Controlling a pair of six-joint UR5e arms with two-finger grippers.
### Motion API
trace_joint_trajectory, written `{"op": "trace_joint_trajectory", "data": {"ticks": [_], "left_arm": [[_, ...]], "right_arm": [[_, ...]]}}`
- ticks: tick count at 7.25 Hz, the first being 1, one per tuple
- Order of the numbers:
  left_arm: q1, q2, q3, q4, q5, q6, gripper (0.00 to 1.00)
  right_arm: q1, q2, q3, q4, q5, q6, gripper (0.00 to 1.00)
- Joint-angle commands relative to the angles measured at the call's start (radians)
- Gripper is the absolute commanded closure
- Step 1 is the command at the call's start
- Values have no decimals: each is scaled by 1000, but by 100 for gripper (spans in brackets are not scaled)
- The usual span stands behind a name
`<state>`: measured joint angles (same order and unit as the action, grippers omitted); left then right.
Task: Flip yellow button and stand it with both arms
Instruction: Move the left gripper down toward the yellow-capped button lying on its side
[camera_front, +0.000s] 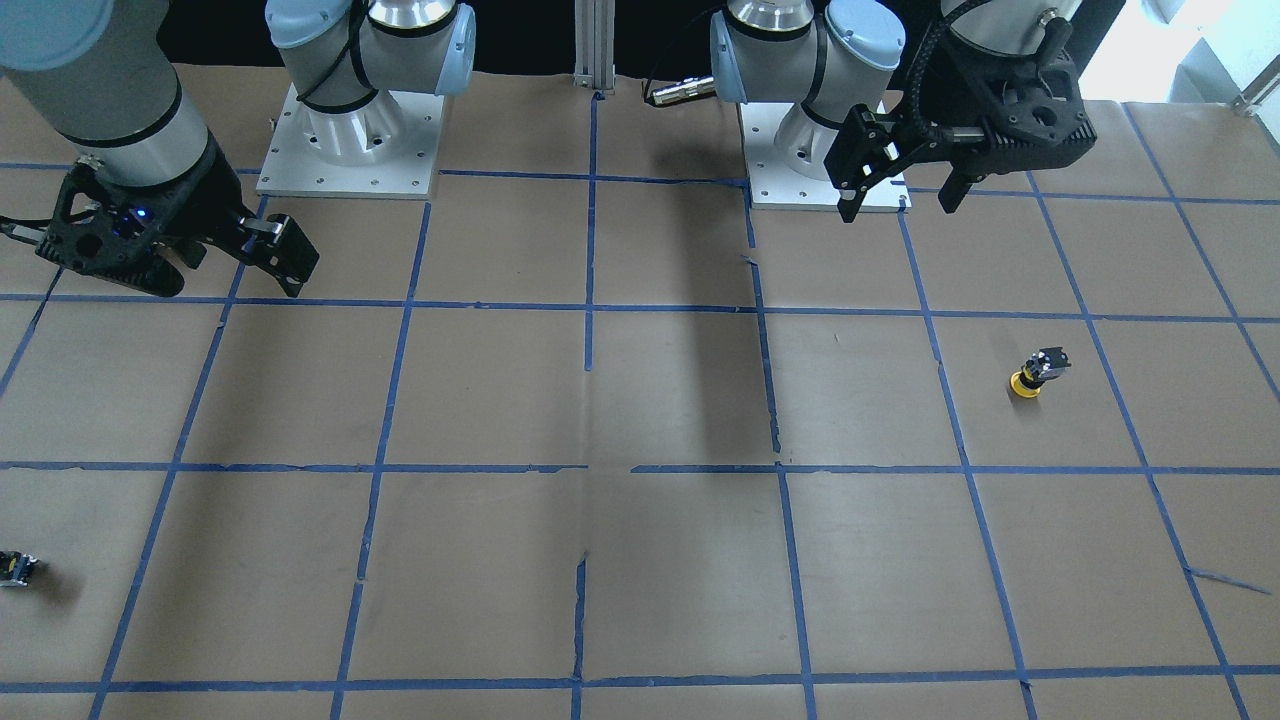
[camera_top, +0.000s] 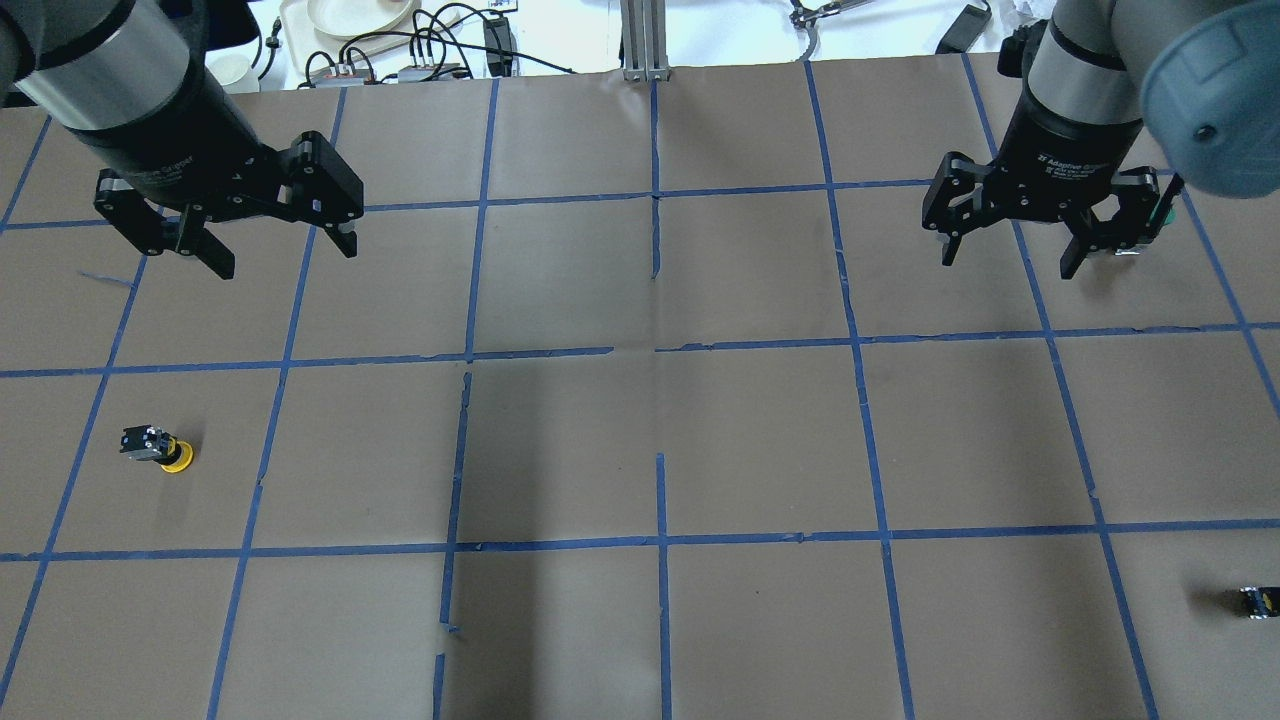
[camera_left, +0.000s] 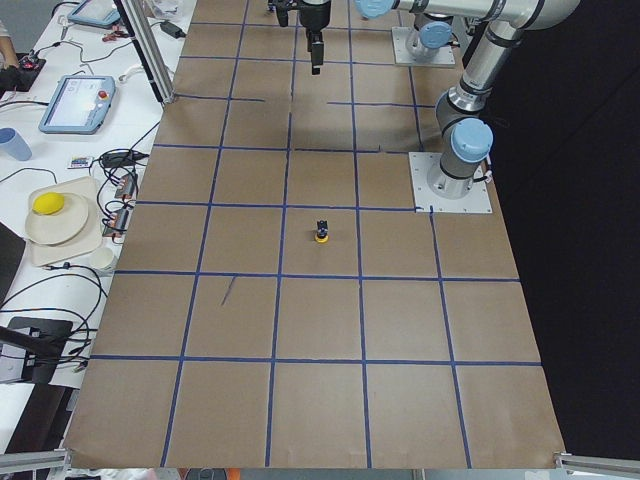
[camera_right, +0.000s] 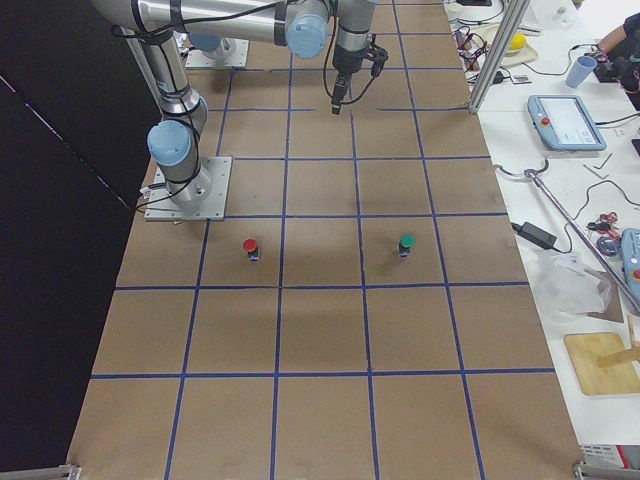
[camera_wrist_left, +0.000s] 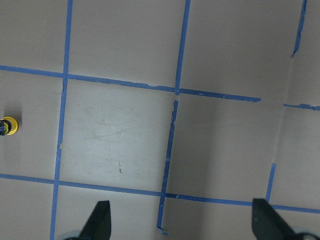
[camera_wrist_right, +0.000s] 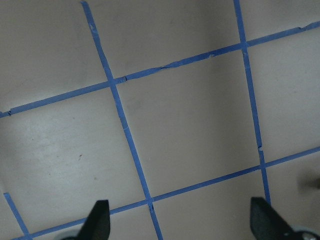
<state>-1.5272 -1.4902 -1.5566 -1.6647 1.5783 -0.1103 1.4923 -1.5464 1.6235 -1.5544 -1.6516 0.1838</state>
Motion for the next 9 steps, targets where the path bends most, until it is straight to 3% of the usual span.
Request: {"op": "trace_joint_trajectory", "data": {"ticks": [1,3,6,9], "left_arm": [[-5,2,3,-35,19,30,1],[-5,5,0,-30,69,44,0],[22,4,-35,-7,78,46,0],[213,-34,-86,49,81,76,0]], "right_arm": [[0,-4,12,-57,9,6,0],[6,-35,4,5,7,6,0],[11,-211,16,198,56,2,0],[11,-240,29,186,55,-9,0]]}}
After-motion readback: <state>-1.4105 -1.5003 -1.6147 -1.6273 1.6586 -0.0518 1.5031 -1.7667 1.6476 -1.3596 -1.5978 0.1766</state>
